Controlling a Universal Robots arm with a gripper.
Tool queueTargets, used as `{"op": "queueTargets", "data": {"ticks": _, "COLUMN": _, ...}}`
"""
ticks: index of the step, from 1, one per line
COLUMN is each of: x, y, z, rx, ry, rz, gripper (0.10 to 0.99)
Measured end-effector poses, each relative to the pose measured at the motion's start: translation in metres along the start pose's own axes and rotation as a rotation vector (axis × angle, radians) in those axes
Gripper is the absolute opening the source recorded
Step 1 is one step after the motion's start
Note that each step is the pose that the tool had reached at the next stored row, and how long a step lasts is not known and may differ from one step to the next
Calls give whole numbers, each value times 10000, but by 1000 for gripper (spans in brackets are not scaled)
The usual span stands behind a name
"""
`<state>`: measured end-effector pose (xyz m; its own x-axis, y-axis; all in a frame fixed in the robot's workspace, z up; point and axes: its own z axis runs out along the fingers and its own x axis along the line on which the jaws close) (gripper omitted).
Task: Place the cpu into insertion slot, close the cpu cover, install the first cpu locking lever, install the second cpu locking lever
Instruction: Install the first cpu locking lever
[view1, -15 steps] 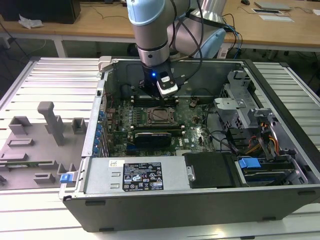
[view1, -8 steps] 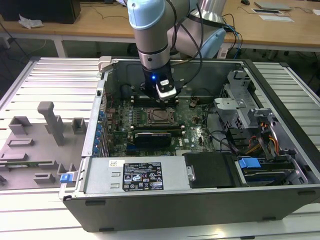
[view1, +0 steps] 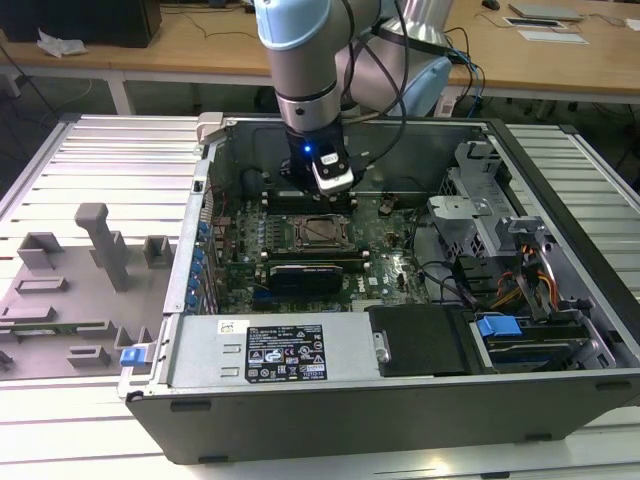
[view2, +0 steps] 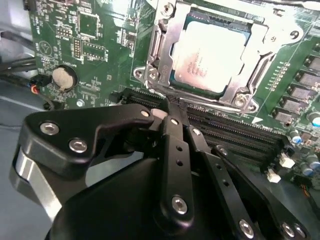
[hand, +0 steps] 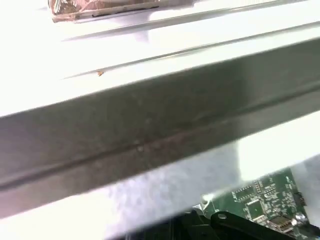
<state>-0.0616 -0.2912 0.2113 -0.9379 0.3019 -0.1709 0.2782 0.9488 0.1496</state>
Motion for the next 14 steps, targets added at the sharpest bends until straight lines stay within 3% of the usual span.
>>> {"op": "queueTargets", "data": {"ticks": 3, "x": -16, "y": 14, "z": -93, "rx": 83, "ry": -25, "rz": -16, "gripper": 106}}
{"op": "queueTargets", "data": {"ticks": 4, "x": -24, "y": 21, "z": -136, "rx": 171, "ry": -51, "rz": -37, "gripper": 106}}
{"op": "queueTargets", "data": {"ticks": 7, "x": -28, "y": 21, "z": -152, "rx": 325, "ry": -81, "rz": -71, "gripper": 106}}
{"op": "queueTargets", "data": {"ticks": 12, "x": -29, "y": 14, "z": -153, "rx": 332, "ry": -77, "rz": -69, "gripper": 106}}
{"op": "queueTargets", "data": {"ticks": 14, "x": -38, "y": -20, "z": -156, "rx": 333, "ry": -77, "rz": -71, "gripper": 106}}
